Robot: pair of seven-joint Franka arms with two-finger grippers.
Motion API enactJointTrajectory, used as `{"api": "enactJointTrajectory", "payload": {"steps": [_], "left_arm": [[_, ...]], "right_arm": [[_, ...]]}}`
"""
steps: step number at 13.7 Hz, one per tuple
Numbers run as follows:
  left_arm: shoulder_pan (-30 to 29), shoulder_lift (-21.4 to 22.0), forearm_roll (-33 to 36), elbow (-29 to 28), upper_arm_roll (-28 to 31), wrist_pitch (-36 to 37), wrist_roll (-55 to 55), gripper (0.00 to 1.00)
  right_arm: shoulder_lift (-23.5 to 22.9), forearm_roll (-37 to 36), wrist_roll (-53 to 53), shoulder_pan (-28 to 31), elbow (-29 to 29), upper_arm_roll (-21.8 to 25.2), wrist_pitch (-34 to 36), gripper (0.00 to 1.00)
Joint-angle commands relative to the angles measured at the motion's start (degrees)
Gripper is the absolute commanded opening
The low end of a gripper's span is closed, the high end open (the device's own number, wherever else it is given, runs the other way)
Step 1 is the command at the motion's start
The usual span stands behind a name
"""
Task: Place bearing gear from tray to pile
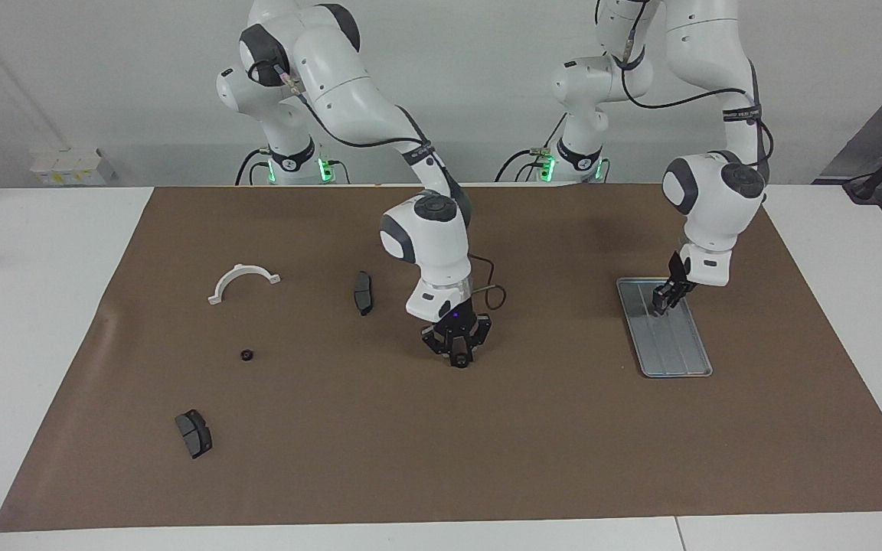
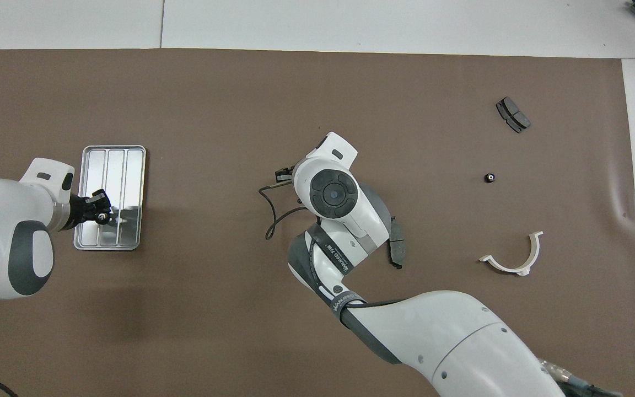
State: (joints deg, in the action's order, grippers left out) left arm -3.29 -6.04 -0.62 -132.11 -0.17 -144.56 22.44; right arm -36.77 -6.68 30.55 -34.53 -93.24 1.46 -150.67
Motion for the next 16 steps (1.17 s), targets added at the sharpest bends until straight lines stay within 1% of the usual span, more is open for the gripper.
{"api": "enactJointTrajectory", "payload": {"steps": [1, 4, 5, 6, 8, 9, 10, 11, 14, 15, 16], "left_arm": [[-0.05, -0.46, 0.7, 1.06, -0.09, 0.86, -0.38, 0.0], [0.39, -0.55, 0.7, 2.46, -0.18, 1.83, 0.15, 0.0], [0.57, -0.55, 0.7, 3.34, -0.18, 2.87, 0.24, 0.0], [1.35, -0.55, 0.7, 4.65, -0.18, 4.28, 0.24, 0.0], [1.71, -0.55, 0.7, 8.42, -0.26, 8.83, 0.32, 0.0], [1.71, -0.55, 0.7, 10.71, -0.53, 11.47, 0.41, 0.0], [2.93, -0.55, 0.62, 12.9, -0.79, 13.67, 1.02, 0.0], [5.46, -0.64, 0.53, 14.75, -0.79, 15.09, 4.16, 0.0], [14.6, -2.92, 0.44, 19.94, -0.79, 14.31, 20.67, 0.0], [17.15, -3.27, 0.27, 20.92, -0.88, 13.7, 23.41, 0.0], [20.4, -3.71, 0.0, 21.19, -0.88, 11.0, 26.05, 0.0]], "right_arm": [[-0.15, -0.7, 1.62, 0.86, -0.01, -0.14, -1.38, 0.0], [0.2, -0.88, 1.35, 1.92, 0.43, 0.21, -0.32, 0.0], [0.29, -1.23, 1.18, 3.23, 0.43, 0.21, 0.11, 0.0], [1.16, -1.32, -0.39, 4.81, 0.43, 0.21, 1.94, 0.0], [3.62, -0.54, -8.27, 8.93, 0.35, 0.04, 6.95, 0.0], [5.02, -0.36, -11.45, 11.48, 0.0, -0.05, 8.62, 0.0], [6.0, -0.35, -13.74, 13.94, -0.53, -0.14, 9.25, 0.0], [6.18, -0.35, -15.16, 15.7, -0.88, -0.14, 9.26, 0.0], [6.18, -0.27, -19.2, 21.24, -2.29, -0.14, 9.26, 0.0], [6.27, -0.27, -20.26, 23.35, -2.9, -0.14, 9.26, 0.0], [6.27, -0.27, -20.96, 25.11, -3.08, -0.14, 9.26, 0.0]]}}
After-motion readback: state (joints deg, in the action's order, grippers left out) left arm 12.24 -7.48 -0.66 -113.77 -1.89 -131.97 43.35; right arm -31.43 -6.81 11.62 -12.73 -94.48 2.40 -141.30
